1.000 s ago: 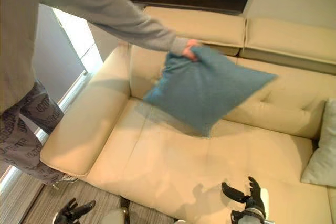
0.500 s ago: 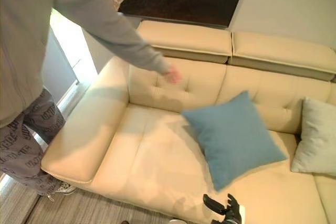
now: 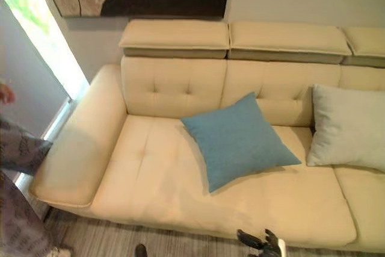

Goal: Pick up all the scattered cushions and arrange them neatly on the sofa.

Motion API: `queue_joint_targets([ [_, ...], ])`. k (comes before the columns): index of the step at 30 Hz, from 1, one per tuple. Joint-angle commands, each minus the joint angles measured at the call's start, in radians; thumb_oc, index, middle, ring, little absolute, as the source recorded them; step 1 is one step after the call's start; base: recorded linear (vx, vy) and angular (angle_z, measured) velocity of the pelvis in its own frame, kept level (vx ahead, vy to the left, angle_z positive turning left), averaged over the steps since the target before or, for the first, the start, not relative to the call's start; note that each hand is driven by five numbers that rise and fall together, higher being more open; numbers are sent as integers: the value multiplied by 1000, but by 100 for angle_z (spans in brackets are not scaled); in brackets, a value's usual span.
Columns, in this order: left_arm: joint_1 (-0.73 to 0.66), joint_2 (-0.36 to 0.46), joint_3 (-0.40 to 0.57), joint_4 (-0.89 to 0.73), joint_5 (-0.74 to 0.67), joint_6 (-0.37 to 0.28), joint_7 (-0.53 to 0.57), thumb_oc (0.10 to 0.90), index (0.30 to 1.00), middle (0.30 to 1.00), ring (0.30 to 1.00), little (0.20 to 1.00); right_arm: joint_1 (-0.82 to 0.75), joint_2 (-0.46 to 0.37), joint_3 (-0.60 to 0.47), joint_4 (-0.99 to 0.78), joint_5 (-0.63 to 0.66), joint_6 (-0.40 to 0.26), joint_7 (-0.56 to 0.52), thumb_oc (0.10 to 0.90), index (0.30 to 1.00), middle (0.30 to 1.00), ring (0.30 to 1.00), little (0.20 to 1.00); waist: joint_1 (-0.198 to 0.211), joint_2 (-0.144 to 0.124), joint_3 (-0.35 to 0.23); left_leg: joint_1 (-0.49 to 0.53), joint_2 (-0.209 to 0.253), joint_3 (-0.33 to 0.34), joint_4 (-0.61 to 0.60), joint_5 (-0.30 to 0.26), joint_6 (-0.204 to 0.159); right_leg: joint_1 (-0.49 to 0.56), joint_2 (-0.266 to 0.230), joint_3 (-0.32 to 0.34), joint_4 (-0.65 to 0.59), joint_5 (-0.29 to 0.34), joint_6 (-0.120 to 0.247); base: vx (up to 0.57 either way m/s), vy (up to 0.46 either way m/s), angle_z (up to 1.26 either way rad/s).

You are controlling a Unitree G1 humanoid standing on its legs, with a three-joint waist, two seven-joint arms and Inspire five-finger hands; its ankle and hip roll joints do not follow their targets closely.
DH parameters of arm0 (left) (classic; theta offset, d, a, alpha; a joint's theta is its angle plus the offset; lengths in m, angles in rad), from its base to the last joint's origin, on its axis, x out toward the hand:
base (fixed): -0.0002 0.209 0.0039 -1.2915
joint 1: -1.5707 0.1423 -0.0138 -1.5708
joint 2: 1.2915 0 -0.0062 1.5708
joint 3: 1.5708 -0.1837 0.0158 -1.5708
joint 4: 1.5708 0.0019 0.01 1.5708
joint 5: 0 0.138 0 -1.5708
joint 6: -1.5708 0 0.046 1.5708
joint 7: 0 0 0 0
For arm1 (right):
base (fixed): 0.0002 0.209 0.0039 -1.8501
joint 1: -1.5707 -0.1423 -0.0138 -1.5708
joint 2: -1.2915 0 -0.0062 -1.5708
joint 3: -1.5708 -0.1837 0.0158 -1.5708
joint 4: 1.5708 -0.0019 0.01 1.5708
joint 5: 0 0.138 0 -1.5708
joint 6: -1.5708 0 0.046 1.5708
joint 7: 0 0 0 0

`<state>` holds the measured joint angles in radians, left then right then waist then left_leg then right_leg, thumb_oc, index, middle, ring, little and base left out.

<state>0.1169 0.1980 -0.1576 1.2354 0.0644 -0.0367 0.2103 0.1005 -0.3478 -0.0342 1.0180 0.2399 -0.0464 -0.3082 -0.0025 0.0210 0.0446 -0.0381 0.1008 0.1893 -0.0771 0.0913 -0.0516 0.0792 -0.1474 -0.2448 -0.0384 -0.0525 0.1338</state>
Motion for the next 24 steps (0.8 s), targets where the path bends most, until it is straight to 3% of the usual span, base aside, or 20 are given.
queue_joint_targets([
  [1, -54, 10, -31, 1, 51, -27, 16, 800, 900, 900, 900, 900, -32, -41, -46, 5, -4, -44, -19, 800, 900, 900, 900, 900, -14, -21, -2, 17, -71, -20, 20, -205, 59, -33, 37, 27, 55, -49, -41, -26, -127, 13],
  [12, -86, -10, -99, -26, 63, -28, -5, 800, 900, 900, 900, 900, 3, -69, -63, -20, 9, -60, -26, 800, 900, 900, 900, 900, -43, -28, 10, 16, -39, -38, 45, -197, 36, -26, 76, 28, 53, -79, -76, -12, -115, 8],
  [14, -133, 2, -120, -43, 75, -22, 10, 800, 900, 900, 900, 900, -14, -89, -41, -125, -5, -71, -29, 800, 900, 900, 900, 900, -51, -37, 59, -60, -5, -35, 249, -236, 31, -41, 77, 52, 76, -92, -108, -131, -200, 2],
  [16, -156, -16, -147, -52, 92, -15, 21, 800, 900, 900, 900, 900, -39, -99, -25, -174, -15, -67, -39, 800, 900, 900, 900, 900, -51, -39, 95, -150, -5, -4, 421, -234, 38, -26, 72, 50, 64, -88, -122, -87, -141, 9],
  [17, -157, -28, -153, -49, 110, -12, 21, 800, 900, 900, 900, 900, -49, -105, -19, -193, -30, -53, -50, 800, 900, 900, 900, 900, -39, -28, 104, -178, -41, -10, 457, -262, 46, -14, 81, 59, 53, -90, -119, -18, -49, 16],
  [18, -157, -28, -153, -49, 110, -12, 21, 800, 900, 900, 900, 900, -50, -105, -19, -193, -30, -52, -50, 800, 900, 900, 900, 900, -39, -28, 102, -180, -42, -10, 455, -258, 47, -17, 80, 59, 52, -88, -118, 98, 33, 8],
  [19, -130, -47, -158, -45, 118, -15, 22, 800, 900, 900, 900, 900, -41, -94, 10, -224, -67, -43, -60, 800, 900, 900, 900, 900, 9, -11, 95, -231, -176, -75, 387, -277, 53, 0, 99, 86, 39, -93, -103, 83, 31, -13],
  [20, -130, -47, -159, -45, 118, -15, 22, 800, 900, 900, 900, 900, -40, -94, 10, -224, -67, -43, -60, 800, 900, 900, 900, 900, 8, -12, 92, -232, -178, -75, 380, -271, 53, -3, 98, 85, 39, -91, -103, 267, 65, -34],
  [21, -100, -48, -125, -38, 69, -14, 17, 800, 900, 900, 900, 900, -46, -77, 59, -244, -89, -33, -45, 800, 900, 900, 900, 900, 71, 12, 83, -233, -253, -161, 225, -190, 46, 5, 136, 134, 73, -96, -92, 292, 54, -67],
  [23, -64, -54, -80, -13, 25, -12, 28, 800, 900, 900, 900, 900, -44, -70, 53, -239, -104, -28, -33, 800, 900, 900, 900, 900, 76, 5, 66, -157, -238, -177, 148, -177, 99, -3, 134, 145, 143, -117, -79, 330, 59, -140],
  [24, -63, -54, -80, -13, 25, -13, 28, 800, 900, 900, 900, 900, -44, -70, 54, -239, -104, -28, -33, 800, 900, 900, 900, 900, 75, 4, 67, -154, -239, -177, 145, -176, 100, -2, 133, 145, 147, -120, -78, 210, 51, -192],
])
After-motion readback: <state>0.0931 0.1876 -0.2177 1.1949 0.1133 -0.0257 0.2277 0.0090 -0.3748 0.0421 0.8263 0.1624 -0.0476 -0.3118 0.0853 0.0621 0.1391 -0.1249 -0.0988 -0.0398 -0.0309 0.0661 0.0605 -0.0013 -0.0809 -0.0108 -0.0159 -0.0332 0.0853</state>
